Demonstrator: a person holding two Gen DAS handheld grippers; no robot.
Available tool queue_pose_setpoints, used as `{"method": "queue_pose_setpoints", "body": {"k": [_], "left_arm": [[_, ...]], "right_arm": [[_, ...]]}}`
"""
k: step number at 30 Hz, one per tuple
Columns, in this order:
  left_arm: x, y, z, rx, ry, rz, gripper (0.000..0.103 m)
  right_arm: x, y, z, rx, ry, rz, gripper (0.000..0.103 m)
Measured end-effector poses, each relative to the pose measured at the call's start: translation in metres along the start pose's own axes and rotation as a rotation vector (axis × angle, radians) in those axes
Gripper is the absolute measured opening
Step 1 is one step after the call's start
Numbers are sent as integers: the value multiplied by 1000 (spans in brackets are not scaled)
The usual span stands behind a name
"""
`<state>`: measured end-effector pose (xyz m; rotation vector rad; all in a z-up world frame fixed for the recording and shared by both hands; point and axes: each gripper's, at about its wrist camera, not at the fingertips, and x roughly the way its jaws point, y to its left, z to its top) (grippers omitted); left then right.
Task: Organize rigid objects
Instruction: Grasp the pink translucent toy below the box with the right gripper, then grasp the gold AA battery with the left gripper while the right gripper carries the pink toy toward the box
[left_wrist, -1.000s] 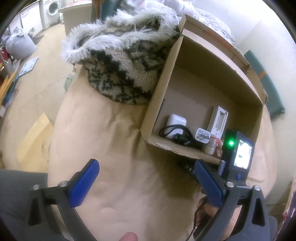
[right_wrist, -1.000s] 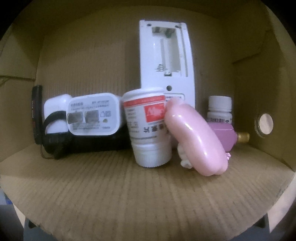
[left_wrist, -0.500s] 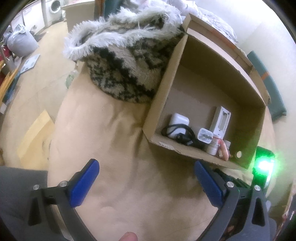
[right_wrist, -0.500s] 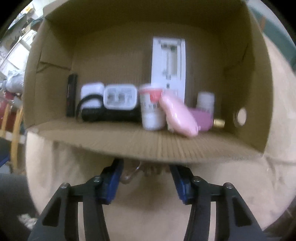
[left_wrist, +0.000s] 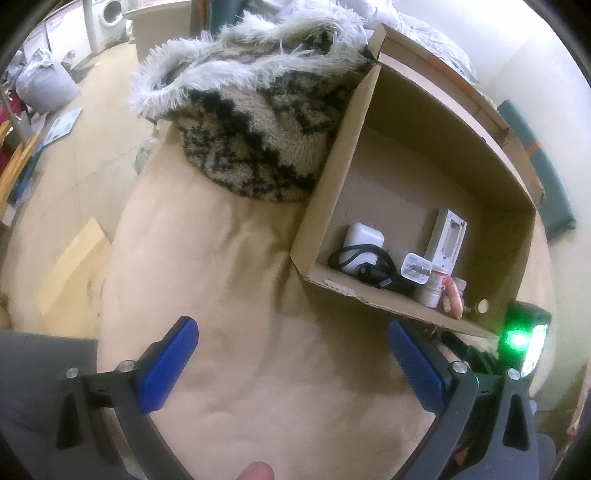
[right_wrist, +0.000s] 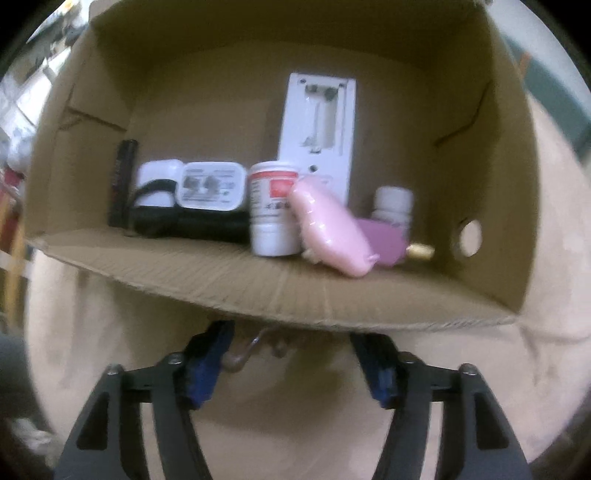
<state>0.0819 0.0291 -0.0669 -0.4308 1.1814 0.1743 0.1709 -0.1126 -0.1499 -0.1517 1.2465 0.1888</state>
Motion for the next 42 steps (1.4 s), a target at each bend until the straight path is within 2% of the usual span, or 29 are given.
{"method": "queue_pose_setpoints", "body": {"k": [2, 3, 4, 7, 9, 13, 17, 21, 26, 29, 30, 31, 33, 36, 37, 39, 42], "left_arm": [[0, -1, 0, 2, 2, -6, 102], [-1, -2, -1, 5, 3, -9, 102], [-1, -3, -1, 11, 5, -12, 102], [0, -6, -3, 24, 7, -12, 102], [1, -5, -3, 21, 10, -9, 102], [3, -2, -2, 10, 19, -11, 102], [3, -4, -3, 15, 13, -11, 102], [4, -6, -3, 20, 17, -9, 102], [7, -2, -3, 16, 22, 8, 102], [8, 2, -3, 2, 27, 2, 102], [7, 2, -3, 4, 26, 2, 102], [6, 1, -3, 7, 25, 0, 102], [5, 0, -4, 11, 26, -6, 102], [5, -3, -6, 23, 28, -9, 102], [5, -4, -6, 25, 27, -7, 102], [6, -4, -6, 25, 27, -8, 102], [6, -4, -6, 25, 27, -9, 102]], "right_arm": [[5, -1, -1, -12, 4, -38, 77], [12, -6, -1, 5, 19, -18, 81], [19, -12, 0, 36, 39, 21, 90], [37, -25, 6, 81, 86, 124, 103], [41, -23, 9, 51, 91, 154, 103], [46, -8, 12, -135, 109, 133, 103], [40, -15, 2, -141, 93, 181, 103], [27, -17, -15, -190, 76, 191, 94], [12, -7, -36, -211, 139, 283, 90], [1, -4, -50, -199, 159, 334, 81], [-2, -6, -53, -181, 161, 341, 60], [-3, -11, -55, -147, 171, 360, 31], [-4, -20, -61, -82, 200, 387, 27], [6, -49, -54, -67, 215, 337, 26], [15, -46, -43, -58, 223, 328, 25], [14, -45, -46, -50, 220, 334, 21], [9, -32, -38, -87, 205, 316, 20]]}}
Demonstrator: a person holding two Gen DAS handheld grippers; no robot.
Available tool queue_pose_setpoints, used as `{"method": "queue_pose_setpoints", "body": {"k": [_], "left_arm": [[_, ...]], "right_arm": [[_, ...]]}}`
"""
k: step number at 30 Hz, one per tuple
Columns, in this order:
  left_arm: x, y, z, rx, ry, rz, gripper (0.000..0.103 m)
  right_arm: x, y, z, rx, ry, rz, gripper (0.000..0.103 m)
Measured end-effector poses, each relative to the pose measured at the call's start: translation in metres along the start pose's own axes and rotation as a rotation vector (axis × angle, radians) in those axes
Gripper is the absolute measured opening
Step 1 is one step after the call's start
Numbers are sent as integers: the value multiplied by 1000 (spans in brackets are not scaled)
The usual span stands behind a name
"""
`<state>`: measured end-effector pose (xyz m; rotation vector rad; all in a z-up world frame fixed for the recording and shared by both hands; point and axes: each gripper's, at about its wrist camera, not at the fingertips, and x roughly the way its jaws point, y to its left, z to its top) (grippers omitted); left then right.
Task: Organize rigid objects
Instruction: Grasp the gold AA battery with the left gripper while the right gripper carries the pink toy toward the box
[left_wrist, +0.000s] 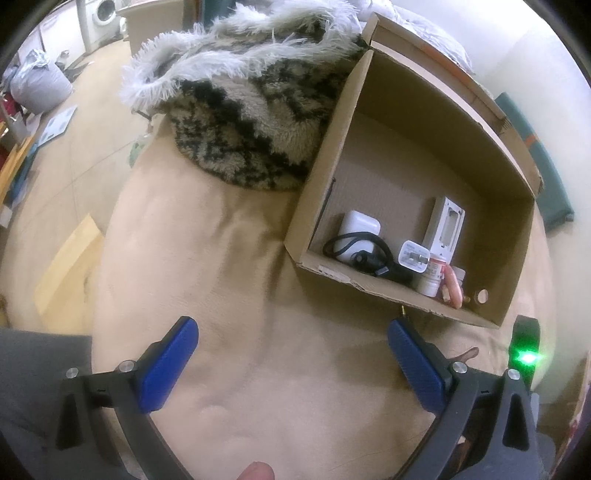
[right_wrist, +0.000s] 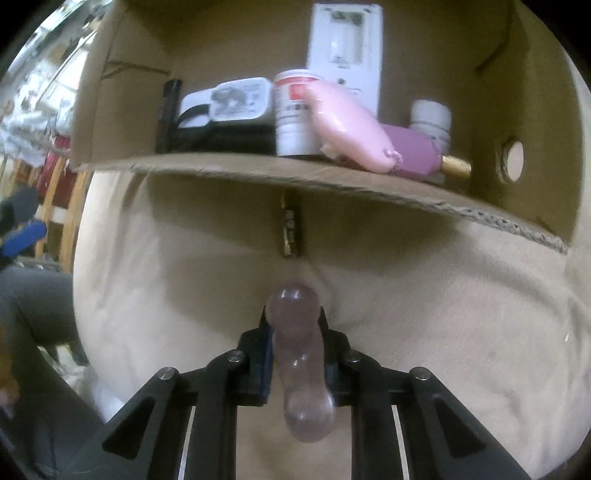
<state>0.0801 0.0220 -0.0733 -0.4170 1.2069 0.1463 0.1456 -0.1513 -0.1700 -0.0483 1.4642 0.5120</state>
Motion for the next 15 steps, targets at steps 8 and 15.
{"method": "queue_pose_setpoints", "body": {"k": [8, 15], "left_arm": [[8, -4, -6, 35, 16, 15, 102], [28, -38, -18, 117, 60, 19, 102]], "right_arm": [[-47, 12, -8, -12, -108, -19, 20], [-121, -8, -13, 26, -271, -52, 20]]}}
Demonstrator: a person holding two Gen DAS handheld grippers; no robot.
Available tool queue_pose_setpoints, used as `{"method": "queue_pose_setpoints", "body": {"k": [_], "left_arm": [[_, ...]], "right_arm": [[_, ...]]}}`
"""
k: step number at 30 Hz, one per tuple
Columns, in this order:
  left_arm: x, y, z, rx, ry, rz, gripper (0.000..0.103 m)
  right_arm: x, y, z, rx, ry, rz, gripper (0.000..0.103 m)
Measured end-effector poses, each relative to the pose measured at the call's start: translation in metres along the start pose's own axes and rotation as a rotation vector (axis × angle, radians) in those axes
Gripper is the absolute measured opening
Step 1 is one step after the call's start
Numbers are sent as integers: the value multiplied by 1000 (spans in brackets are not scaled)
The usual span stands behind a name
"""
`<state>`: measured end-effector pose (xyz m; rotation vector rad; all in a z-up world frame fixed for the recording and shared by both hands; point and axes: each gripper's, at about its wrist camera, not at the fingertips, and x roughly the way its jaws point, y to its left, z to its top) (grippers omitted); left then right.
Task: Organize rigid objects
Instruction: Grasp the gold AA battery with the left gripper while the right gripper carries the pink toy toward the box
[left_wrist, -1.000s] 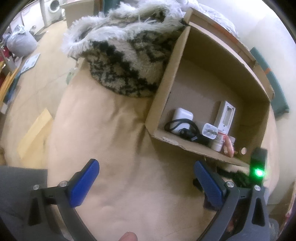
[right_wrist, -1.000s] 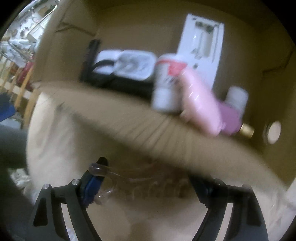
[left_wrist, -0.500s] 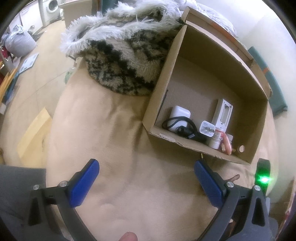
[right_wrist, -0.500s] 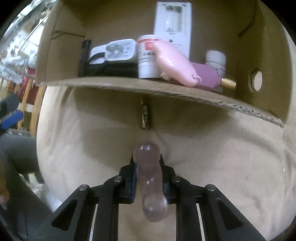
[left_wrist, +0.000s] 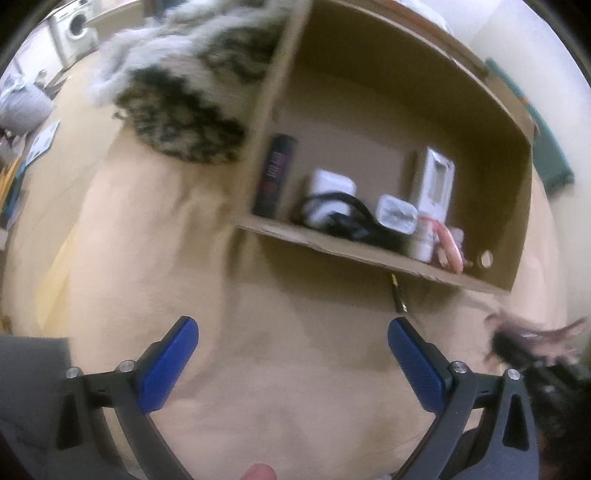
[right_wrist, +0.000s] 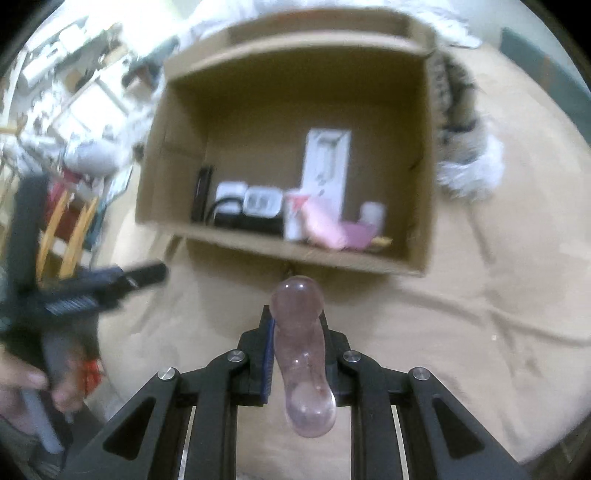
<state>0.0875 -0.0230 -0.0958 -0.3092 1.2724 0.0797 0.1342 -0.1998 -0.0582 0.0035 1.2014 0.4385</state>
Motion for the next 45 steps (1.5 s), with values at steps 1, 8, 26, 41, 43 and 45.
{"method": "queue_pose_setpoints", "body": {"k": [1, 8, 26, 41, 43, 45], "left_arm": [[4, -9, -1, 14, 5, 6, 101], [43, -75, -7, 100, 25, 49, 72], [91, -107, 9, 189, 53, 139, 9], [1, -39, 8, 227, -40, 111, 9], [-11, -33, 10, 228, -64, 103, 9], [-26, -26, 12, 227, -96, 91, 9]], "right_arm": [[-4, -4, 0, 12, -17, -6, 20], [-2, -29, -2, 123, -56, -18, 20], [1, -43, 9, 182, -71, -40, 20], [9, -32, 13, 179, -64, -14, 20], [9, -29, 15, 174, -70, -12, 20], [8, -25, 18, 163, -84, -6, 20]]}}
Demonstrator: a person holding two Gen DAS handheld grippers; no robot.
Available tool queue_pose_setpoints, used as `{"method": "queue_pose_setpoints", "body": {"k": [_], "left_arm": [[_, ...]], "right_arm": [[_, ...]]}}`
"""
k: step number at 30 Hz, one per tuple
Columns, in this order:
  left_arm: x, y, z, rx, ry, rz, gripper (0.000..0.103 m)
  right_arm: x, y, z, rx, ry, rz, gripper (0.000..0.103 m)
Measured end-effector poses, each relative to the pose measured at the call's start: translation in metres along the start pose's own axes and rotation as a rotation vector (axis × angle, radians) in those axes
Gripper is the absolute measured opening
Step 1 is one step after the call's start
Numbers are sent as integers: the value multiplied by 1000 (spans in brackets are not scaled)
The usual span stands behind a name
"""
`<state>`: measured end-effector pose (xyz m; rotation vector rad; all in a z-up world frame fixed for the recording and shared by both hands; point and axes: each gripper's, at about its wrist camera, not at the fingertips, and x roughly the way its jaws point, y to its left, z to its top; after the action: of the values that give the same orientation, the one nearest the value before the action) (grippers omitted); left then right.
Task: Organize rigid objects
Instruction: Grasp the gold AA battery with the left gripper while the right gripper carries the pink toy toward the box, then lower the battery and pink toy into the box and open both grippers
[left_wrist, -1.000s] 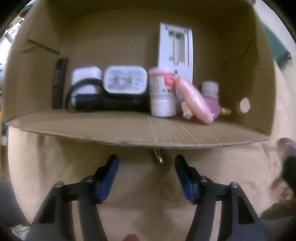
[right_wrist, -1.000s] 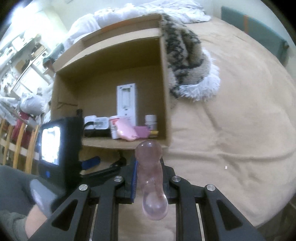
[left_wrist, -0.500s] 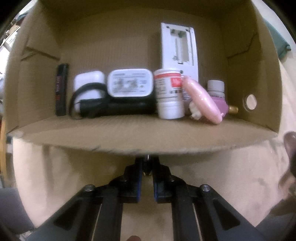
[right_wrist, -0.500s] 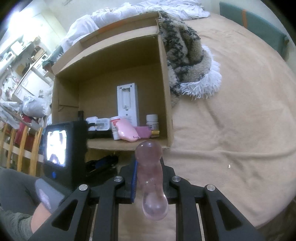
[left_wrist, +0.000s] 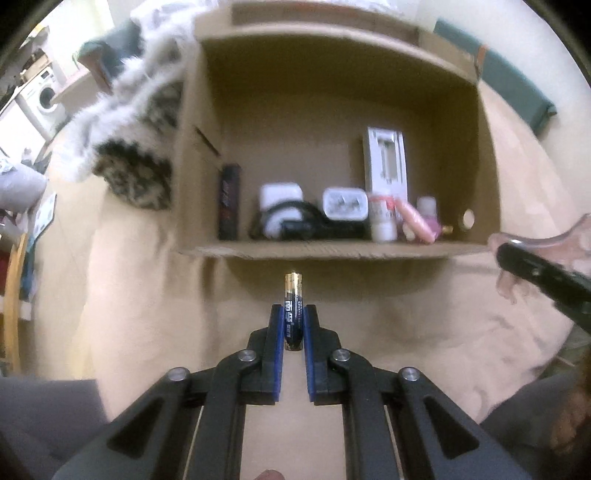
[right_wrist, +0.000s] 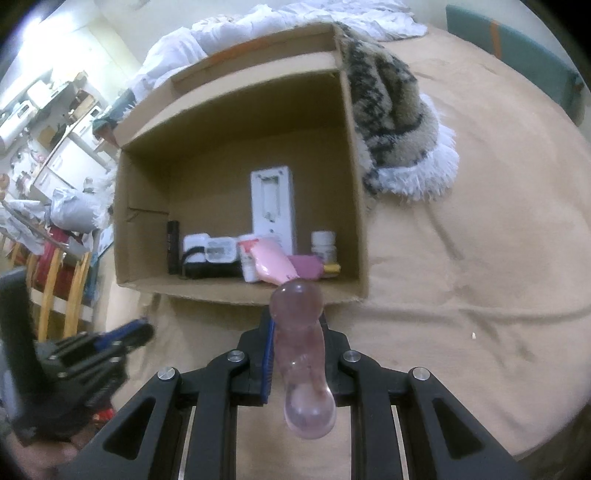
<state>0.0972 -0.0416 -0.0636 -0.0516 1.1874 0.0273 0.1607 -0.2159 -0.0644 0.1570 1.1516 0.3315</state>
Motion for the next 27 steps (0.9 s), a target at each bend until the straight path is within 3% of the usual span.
{"method": "queue_pose_setpoints", "body": {"k": [3, 10, 19, 27], "left_arm": [[-21, 1, -4, -3, -51, -4, 9], [-30, -2, 33, 5, -126, 2, 9], [9, -4, 70, 15, -101, 2, 9], [42, -13, 77, 35, -100, -21, 9]], "right_arm": [[-1, 10, 6, -30, -20, 7, 20], [13, 25, 28, -89, -14, 3, 20], [50, 31, 63, -141, 15, -42, 20], [71, 34, 69, -119, 57, -17, 20]]}}
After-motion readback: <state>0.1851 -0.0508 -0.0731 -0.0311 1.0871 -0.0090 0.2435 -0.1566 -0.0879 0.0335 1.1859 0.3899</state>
